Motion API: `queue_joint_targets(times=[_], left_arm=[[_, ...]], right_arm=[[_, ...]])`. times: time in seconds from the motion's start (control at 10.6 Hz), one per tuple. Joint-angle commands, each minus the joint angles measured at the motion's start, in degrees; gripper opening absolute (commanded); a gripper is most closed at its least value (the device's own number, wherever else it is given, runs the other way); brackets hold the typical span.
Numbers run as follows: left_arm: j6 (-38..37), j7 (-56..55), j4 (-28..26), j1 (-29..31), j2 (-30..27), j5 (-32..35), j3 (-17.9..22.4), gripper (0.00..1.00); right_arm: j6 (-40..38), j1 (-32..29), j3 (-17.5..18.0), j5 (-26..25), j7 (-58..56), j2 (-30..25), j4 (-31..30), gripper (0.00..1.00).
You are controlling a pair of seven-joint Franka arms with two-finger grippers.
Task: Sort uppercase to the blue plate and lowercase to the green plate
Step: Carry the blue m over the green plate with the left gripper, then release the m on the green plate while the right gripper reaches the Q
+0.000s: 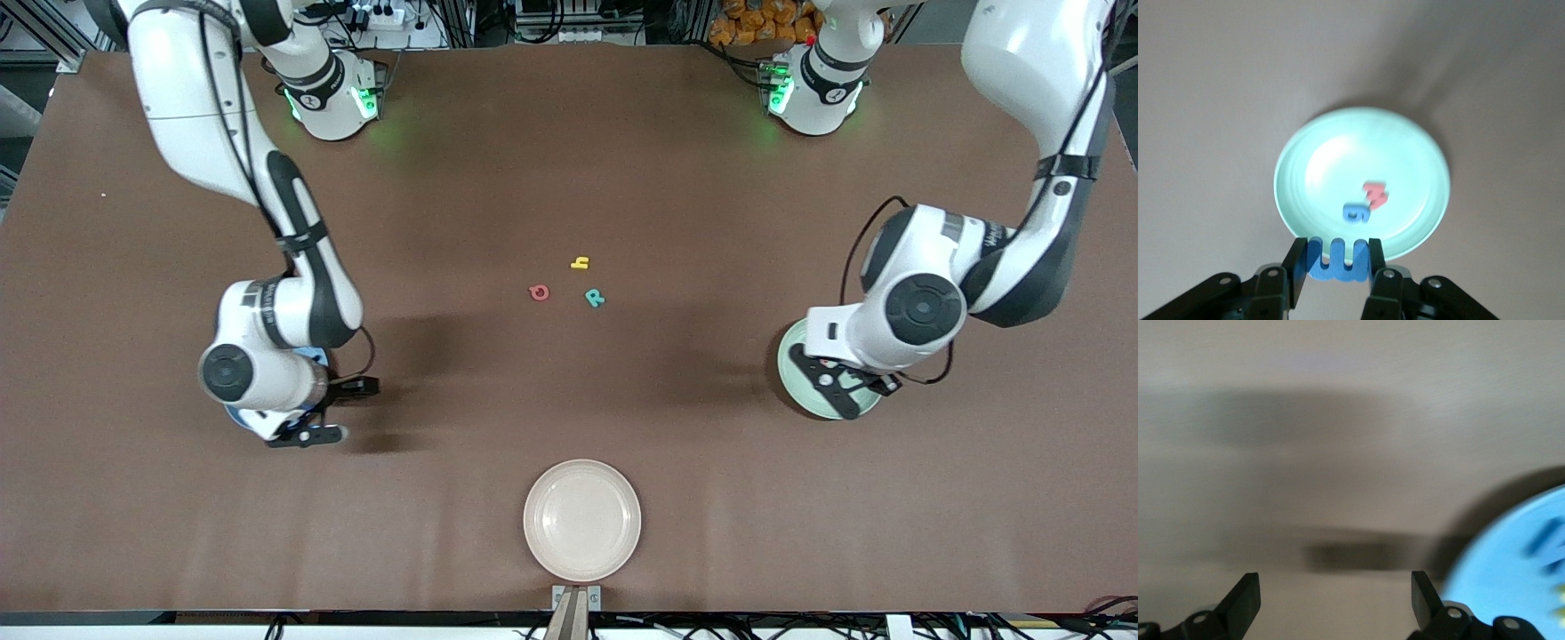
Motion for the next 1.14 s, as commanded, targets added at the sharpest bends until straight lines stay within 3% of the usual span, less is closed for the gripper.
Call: queue_joint_targets(times=[0.0, 0.19, 0.28, 0.38, 0.47, 0.85, 1.04], left_arm=[[9.67, 0.19, -9.42, 3.16, -1.64, 1.26, 1.26, 0.00], [13.03, -0.51, -10.85, 3.08, 0.19, 1.00, 2.16, 0.00], [13.65, -0.52, -10.76, 3.08, 0.81, 1.08, 2.16, 0.20], [13.66, -0.60, -10.24, 2.82, 0.91, 1.08, 2.24, 0.77], [13.66, 0.18, -9.71, 2.03, 0.39, 1.43, 2.25, 1.00], [13.04, 1.50, -4.88, 1.59, -3.29, -0.22, 1.90, 1.00], [9.55, 1.16, -4.08, -0.60, -6.55, -10.64, 1.98, 1.00]], right_arm=[[-2.93, 4.96, -0.46, 0.84, 5.05, -2.92, -0.23, 1.00], [-3.11, 5.77, -0.37, 0.84, 5.05, -3.27, -0.23, 1.00], [-3.98, 6.20, 0.24, 0.93, 5.14, -3.89, -0.23, 1.00], [-4.16, 7.78, 1.12, 0.93, 5.31, -4.24, -0.32, 1.00], [-4.17, 9.44, 1.56, 1.01, 7.40, -4.50, -0.40, 1.00], [-2.15, 19.02, 2.09, 0.84, 18.57, -3.89, -0.67, 1.00], [-0.74, 22.63, 2.09, 0.75, 18.59, -3.89, -1.90, 1.00]])
